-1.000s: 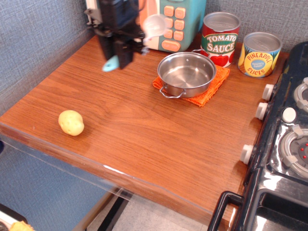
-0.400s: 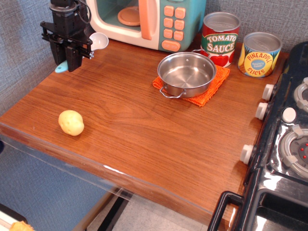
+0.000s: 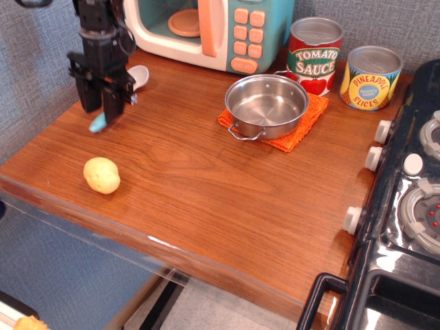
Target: Move the ladle to the front of the microwave
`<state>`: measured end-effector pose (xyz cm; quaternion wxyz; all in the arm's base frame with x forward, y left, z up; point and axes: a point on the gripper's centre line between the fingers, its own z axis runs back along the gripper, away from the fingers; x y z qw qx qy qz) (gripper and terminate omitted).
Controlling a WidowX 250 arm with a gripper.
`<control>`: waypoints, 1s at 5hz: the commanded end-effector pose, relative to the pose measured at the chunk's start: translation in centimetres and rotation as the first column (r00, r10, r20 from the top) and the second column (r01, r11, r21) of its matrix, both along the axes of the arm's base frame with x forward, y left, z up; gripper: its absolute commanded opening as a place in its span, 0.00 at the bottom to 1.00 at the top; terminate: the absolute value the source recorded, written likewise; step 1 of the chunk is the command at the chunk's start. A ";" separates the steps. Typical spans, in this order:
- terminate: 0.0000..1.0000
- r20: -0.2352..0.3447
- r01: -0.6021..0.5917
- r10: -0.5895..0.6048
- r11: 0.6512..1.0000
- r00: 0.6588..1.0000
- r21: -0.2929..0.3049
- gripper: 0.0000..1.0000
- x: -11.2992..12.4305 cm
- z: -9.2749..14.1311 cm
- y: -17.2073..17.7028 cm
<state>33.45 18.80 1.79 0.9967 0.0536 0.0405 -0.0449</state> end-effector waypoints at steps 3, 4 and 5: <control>0.00 0.227 0.046 -0.048 0.999 0.973 0.018 1.00 -1.9 10.0 -2.7; 0.00 0.173 0.050 -0.037 0.996 0.984 -0.073 1.00 -2.4 9.7 -3.4; 1.00 0.173 0.050 -0.037 0.996 0.984 -0.073 1.00 -2.4 9.7 -3.4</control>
